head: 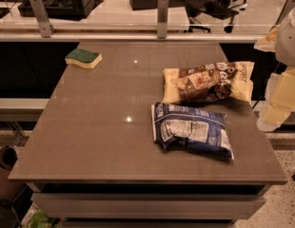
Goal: Move blue chip bag near sponge
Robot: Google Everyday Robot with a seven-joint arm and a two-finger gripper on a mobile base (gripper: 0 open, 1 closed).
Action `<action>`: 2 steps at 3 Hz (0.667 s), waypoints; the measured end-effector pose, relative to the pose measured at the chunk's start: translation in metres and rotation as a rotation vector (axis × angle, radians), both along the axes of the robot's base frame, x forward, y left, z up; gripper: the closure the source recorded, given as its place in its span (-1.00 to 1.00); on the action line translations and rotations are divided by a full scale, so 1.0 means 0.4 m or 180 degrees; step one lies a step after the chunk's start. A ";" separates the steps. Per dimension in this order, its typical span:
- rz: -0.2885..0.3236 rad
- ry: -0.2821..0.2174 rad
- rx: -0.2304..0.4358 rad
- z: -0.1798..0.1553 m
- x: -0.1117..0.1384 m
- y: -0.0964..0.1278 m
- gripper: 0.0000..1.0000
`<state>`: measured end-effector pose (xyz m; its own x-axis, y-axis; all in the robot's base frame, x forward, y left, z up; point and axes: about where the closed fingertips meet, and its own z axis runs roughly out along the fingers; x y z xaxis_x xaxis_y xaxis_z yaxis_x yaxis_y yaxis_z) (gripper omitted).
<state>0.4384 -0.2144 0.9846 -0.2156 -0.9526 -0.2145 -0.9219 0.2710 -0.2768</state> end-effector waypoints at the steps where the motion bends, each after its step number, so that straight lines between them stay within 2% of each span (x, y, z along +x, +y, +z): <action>1: 0.0000 0.0000 0.0000 0.000 0.000 0.000 -1.00; 2: 0.0021 0.0013 0.0013 -0.008 0.009 0.010 -1.00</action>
Offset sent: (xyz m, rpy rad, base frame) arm 0.0106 0.0100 -0.0145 0.0122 0.0329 0.0199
